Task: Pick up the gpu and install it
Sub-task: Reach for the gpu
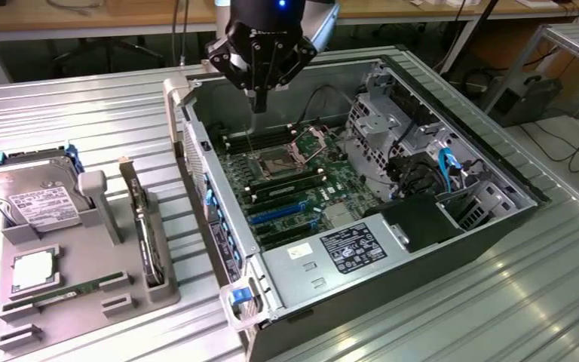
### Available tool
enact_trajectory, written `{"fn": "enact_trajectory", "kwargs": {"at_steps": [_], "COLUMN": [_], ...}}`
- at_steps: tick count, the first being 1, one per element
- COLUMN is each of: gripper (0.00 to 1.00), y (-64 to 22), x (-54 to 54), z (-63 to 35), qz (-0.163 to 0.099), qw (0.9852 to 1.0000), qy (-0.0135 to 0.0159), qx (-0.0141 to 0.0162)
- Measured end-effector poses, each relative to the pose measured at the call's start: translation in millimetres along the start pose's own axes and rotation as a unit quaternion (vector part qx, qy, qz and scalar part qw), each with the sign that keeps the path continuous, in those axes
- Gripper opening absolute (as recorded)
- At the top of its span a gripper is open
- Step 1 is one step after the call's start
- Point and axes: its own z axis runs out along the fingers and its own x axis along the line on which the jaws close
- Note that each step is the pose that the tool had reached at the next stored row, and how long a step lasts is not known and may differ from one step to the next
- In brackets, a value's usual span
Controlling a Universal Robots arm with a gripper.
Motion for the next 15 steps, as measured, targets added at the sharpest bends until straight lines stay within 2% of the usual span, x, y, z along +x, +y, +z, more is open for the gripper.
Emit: {"fn": "enact_trajectory", "kwargs": {"at_steps": [8,11,15], "gripper": [0.11,0.11,0.11], "y": [-13.2,-24.8,-33.3], "x": [23.6,44.0,60.5], "z": [-0.2,-0.2,0.3], "qz": [0.0,0.0,0.0], "qw": [1.0,1.0,1.0], "qy": [0.0,0.0,0.0], "qx": [0.0,0.0,0.0001]}}
